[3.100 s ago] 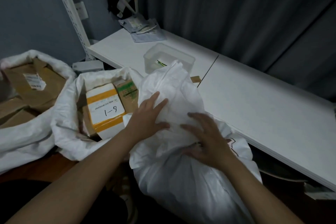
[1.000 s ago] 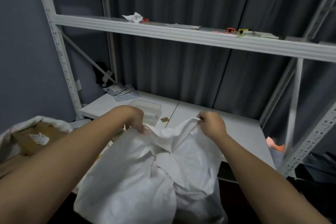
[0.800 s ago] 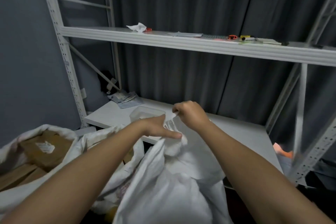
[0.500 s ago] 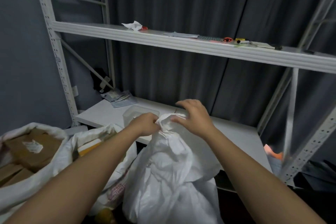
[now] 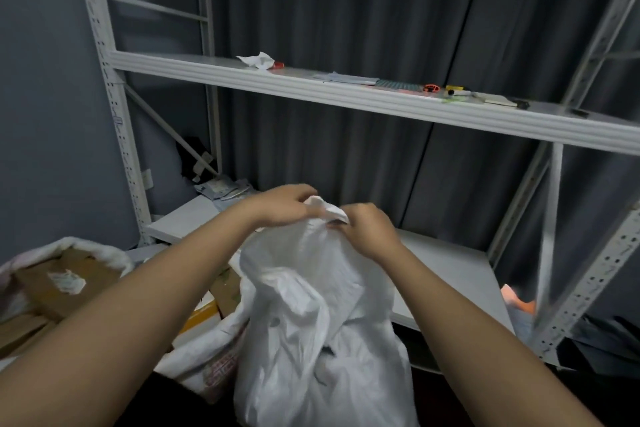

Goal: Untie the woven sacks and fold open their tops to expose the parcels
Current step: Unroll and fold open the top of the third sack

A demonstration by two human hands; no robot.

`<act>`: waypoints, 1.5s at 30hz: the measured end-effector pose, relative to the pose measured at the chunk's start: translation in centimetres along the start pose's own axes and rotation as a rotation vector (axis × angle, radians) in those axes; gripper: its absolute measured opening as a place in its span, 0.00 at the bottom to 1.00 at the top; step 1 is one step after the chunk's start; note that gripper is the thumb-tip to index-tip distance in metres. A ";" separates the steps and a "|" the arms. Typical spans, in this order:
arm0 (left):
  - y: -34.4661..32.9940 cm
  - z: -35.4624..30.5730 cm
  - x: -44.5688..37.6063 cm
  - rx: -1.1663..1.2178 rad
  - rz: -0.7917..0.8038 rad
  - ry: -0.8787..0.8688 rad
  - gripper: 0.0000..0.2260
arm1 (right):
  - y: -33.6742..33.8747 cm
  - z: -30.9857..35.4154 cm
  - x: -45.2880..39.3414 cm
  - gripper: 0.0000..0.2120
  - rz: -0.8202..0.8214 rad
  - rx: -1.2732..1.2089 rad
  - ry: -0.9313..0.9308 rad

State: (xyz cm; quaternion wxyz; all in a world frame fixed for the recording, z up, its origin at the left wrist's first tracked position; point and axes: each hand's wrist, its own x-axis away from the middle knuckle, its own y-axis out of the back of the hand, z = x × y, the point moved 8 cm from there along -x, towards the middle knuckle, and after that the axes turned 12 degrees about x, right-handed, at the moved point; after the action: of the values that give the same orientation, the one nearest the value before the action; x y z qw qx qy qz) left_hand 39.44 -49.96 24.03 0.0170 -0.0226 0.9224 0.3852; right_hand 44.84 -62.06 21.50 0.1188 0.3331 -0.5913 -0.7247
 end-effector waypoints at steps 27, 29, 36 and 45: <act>9.5 3.3 1.8 -0.430 -0.440 0.056 0.15 | 4.2 1.0 -1.7 0.12 -0.099 -0.191 0.098; 9.1 3.7 1.8 -0.388 -0.469 0.005 0.15 | 4.0 -0.4 -0.6 0.12 -0.167 -0.150 0.037; 8.3 2.2 2.4 -0.217 -0.448 -0.142 0.23 | 9.7 -2.5 0.2 0.11 -0.437 -0.091 -0.124; 7.1 -2.5 1.6 -0.207 -0.404 -0.259 0.18 | 12.2 4.1 -2.4 0.20 -0.526 0.100 0.292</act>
State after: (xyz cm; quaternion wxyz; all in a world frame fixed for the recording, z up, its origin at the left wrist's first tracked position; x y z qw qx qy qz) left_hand 37.42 -46.75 30.75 0.2089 -0.1584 0.8450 0.4662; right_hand 41.39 -60.88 34.01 -0.0055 0.5810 -0.4964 -0.6449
